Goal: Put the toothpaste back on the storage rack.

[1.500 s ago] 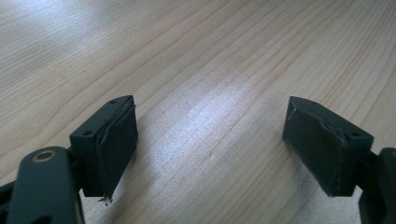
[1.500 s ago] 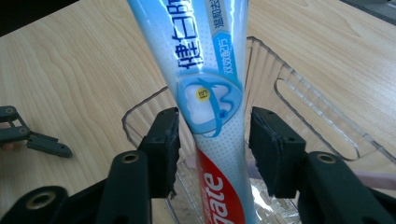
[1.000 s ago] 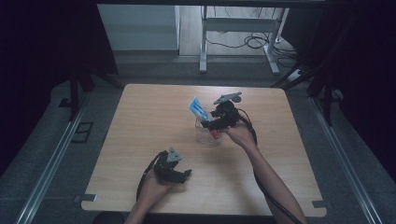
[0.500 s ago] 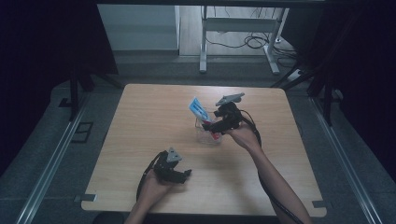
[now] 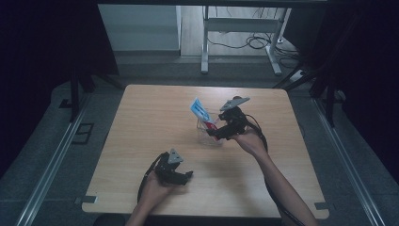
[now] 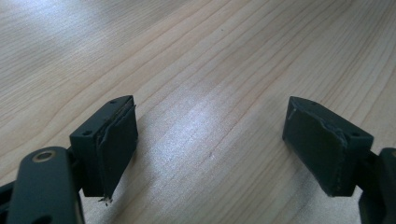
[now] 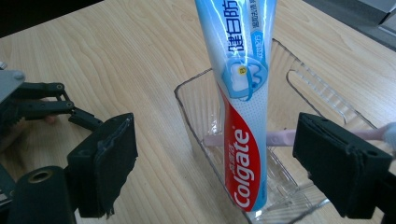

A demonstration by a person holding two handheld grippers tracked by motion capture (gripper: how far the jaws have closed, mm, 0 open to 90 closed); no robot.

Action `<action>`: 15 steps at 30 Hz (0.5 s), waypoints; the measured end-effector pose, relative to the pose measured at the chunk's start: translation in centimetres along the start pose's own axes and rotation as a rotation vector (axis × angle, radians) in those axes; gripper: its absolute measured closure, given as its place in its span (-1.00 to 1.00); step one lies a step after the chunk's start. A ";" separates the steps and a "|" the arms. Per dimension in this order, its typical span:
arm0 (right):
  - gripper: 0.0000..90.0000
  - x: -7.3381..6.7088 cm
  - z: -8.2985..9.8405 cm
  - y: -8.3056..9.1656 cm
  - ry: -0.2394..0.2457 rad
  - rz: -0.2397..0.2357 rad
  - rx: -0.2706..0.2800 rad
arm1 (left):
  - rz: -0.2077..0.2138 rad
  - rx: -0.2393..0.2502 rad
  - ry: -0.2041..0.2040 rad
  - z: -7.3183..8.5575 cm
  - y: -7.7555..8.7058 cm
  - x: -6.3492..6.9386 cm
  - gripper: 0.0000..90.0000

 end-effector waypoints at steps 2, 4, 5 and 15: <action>-0.70 -0.1 0.1 0.3 0.000 0.002 0.002 | 0.000 0.001 0.001 0.0 0.0 0.0 -0.60; -0.70 -0.1 0.3 0.6 0.001 0.003 0.007 | -0.001 0.002 0.002 0.0 0.0 0.0 -0.60; -0.70 -0.1 0.3 0.8 0.002 0.003 0.009 | -0.001 0.002 0.002 0.0 0.0 0.0 -0.60; -0.70 -0.5 1.2 2.5 -0.008 0.009 0.017 | -0.001 0.002 0.002 0.0 0.0 0.0 -0.60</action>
Point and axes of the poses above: each handheld gripper's, and its own axes: y roughly backward along the jaws, z roughly out of its underside, x roughly to its right, the point moved 9 cm from there along -y, roughly forward along the jaws, and after that the axes turned 1 degree about -y, right-handed, at the moved point
